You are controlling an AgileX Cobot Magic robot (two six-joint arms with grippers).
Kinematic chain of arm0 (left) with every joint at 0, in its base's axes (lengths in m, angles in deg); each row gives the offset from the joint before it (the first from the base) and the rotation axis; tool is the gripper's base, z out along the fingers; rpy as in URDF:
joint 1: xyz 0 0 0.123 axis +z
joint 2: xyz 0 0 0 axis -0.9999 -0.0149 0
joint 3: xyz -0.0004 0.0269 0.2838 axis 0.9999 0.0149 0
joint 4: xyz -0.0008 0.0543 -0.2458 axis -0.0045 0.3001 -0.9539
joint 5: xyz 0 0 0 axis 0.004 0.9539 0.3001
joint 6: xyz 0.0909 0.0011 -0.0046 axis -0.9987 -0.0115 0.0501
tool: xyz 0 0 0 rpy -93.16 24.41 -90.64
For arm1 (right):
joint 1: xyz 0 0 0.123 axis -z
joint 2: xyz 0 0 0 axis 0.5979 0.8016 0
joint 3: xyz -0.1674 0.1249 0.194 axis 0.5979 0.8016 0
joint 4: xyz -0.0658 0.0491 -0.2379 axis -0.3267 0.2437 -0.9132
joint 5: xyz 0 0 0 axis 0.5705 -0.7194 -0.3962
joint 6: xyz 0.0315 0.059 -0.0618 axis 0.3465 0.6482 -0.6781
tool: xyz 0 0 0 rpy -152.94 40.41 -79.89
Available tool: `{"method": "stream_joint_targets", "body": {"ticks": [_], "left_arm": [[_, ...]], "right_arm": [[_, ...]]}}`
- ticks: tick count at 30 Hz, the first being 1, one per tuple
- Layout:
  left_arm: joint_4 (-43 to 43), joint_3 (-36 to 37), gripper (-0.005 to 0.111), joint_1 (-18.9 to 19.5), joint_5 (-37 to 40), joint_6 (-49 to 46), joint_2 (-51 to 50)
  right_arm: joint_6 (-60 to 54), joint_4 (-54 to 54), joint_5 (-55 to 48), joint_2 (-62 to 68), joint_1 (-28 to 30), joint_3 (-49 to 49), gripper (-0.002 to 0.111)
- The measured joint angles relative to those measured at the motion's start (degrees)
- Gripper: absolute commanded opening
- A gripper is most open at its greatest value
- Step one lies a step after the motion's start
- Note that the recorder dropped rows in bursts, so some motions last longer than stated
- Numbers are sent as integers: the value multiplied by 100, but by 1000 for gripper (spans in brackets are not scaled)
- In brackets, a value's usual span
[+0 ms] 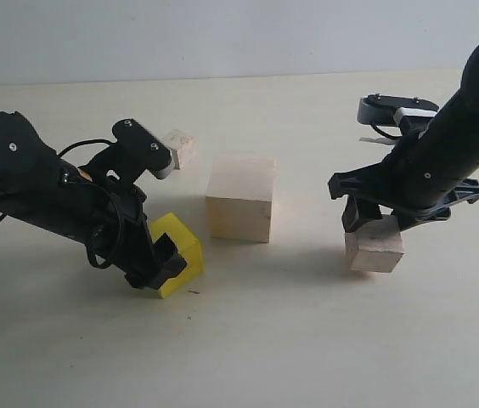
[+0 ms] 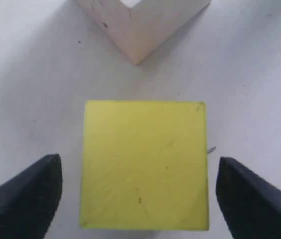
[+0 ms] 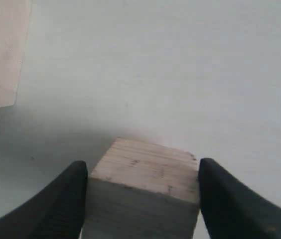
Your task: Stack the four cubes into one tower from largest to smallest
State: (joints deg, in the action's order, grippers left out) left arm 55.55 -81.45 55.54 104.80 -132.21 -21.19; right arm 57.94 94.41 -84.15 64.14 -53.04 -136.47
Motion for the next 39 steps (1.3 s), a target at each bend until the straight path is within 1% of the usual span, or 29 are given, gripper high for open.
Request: {"method": "stream_joint_targets", "body": {"ticks": [3,8,10,11,14,16,23,27,34,36,39], "left_arm": [[0,0,81,0,6,0,0],[0,0,81,0,-4,0,0],[0,0,81,0,-4,0,0],[0,0,81,0,-4,0,0],[0,0,81,0,-4,0,0],[0,0,81,0,-4,0,0],[0,0,81,0,-4,-11,0],[0,0,81,0,-8,-11,0],[0,0,80,0,-41,-249,0],[0,0,78,0,-78,-288,-15],[0,0,70,0,-137,-363,-103]], "right_arm": [[0,0,0,0,0,0,18],[0,-16,55,34,0,0,50],[0,-16,85,61,0,0,60],[0,-16,110,82,0,0,65],[0,-16,148,83,0,0,74],[0,-16,170,83,0,0,76],[51,-16,216,83,0,0,76],[147,-16,30,71,0,0,76],[195,-16,-109,-311,0,0,76],[218,-16,-120,-449,0,0,76],[279,-16,-154,-607,0,0,76]]}}
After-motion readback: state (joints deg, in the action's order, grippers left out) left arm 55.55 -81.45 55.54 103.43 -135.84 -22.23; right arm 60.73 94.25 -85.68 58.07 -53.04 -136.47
